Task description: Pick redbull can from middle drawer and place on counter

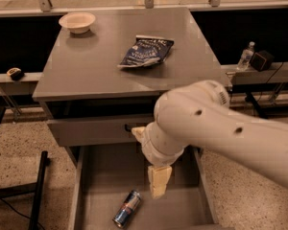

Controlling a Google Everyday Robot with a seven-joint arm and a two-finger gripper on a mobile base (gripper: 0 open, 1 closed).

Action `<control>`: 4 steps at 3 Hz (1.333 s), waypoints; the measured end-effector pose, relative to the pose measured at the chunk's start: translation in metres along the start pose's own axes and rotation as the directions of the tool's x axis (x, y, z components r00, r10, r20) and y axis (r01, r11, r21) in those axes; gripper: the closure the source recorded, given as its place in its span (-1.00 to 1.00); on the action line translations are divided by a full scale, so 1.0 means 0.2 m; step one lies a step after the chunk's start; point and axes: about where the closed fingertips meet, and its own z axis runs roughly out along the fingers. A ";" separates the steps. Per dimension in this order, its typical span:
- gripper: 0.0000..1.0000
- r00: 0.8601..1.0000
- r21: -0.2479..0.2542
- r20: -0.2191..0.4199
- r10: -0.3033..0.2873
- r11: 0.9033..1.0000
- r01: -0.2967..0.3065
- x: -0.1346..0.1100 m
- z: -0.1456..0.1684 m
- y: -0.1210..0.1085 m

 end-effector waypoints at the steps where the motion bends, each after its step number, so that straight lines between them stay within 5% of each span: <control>1: -1.00 0.980 0.049 -0.004 -0.201 0.978 0.201 0.01 0.21 -0.01; 2: -1.00 0.964 0.056 -0.011 -0.264 0.963 0.264 0.01 0.21 -0.05; 3: -1.00 0.943 -0.042 0.015 -0.334 0.942 0.334 0.09 0.39 -0.06; 4: -1.00 0.886 -0.154 0.091 -0.454 0.873 0.463 0.25 0.76 0.10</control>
Offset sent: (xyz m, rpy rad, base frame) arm 0.0091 0.0111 -0.0334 -0.0200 -0.0910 0.1441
